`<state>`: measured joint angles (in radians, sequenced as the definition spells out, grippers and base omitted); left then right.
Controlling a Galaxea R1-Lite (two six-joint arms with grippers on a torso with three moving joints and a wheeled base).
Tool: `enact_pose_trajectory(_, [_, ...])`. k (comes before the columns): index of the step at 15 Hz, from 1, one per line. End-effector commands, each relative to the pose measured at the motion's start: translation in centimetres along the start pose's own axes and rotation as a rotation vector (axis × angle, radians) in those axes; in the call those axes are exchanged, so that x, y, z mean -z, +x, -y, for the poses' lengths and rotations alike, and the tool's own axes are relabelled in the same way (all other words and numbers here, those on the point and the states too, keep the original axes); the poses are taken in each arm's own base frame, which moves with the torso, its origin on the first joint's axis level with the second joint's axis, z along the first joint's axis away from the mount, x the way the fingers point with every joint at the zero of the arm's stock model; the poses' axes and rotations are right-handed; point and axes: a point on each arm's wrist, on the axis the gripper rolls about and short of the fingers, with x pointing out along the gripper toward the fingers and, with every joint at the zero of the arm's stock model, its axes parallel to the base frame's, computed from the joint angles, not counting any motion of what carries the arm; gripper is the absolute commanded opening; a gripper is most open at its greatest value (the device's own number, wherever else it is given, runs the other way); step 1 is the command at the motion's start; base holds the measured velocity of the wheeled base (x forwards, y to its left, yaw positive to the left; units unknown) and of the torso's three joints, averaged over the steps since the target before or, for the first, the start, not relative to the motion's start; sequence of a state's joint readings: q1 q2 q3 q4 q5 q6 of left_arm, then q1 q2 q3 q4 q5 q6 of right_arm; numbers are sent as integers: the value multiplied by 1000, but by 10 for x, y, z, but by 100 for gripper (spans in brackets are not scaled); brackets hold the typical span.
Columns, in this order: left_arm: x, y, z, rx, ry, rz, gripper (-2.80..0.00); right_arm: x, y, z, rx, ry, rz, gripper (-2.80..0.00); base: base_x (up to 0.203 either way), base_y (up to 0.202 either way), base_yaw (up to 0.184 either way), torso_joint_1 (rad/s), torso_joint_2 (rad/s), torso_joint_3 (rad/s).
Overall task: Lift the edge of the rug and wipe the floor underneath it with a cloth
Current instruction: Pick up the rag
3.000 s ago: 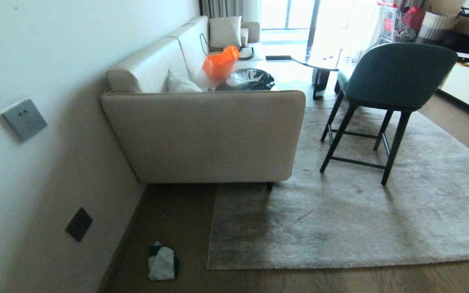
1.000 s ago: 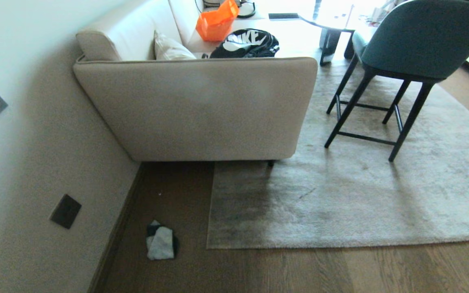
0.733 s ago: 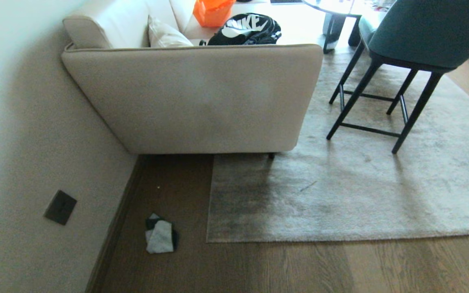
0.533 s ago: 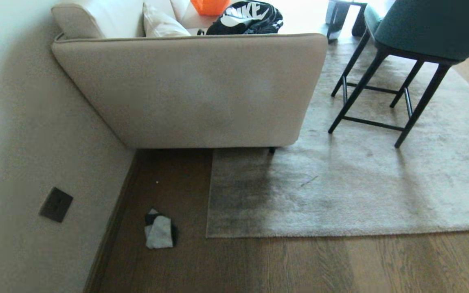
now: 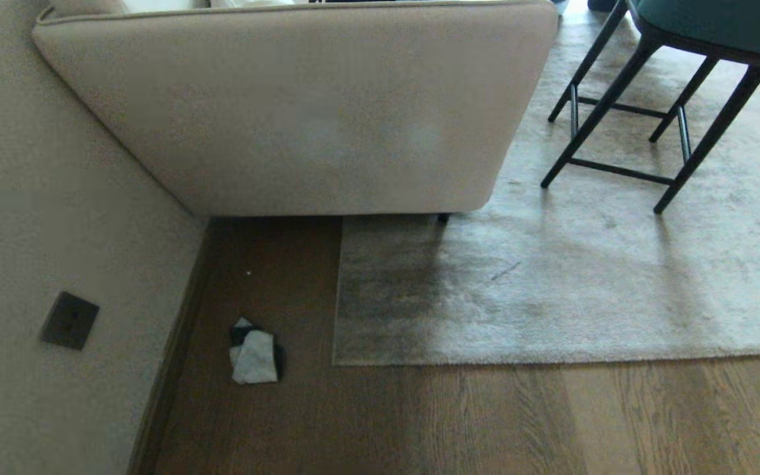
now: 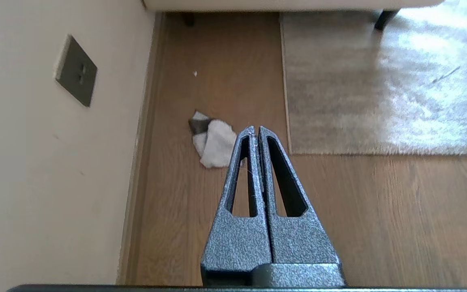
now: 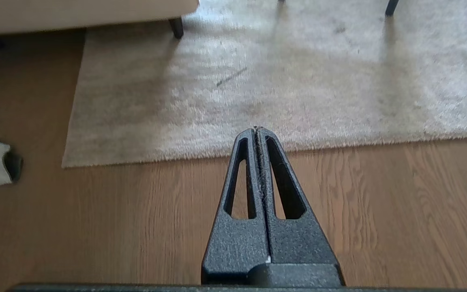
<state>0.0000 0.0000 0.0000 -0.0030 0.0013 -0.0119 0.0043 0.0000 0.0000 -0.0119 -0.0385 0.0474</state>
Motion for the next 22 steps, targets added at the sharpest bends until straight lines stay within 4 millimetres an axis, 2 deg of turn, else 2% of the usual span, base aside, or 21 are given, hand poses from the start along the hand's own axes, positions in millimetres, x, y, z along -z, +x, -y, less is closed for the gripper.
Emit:
enact_pose_trajectory(1, [0, 0, 0, 0, 0, 0, -280, 0, 0, 0, -1, 0, 0, -280, 0, 0, 0, 0, 0, -200])
enact_pose_trajectory(22, [0, 0, 0, 0, -2, 2, -280, 0, 0, 0, -1, 0, 0, -280, 0, 0, 0, 2, 2, -198])
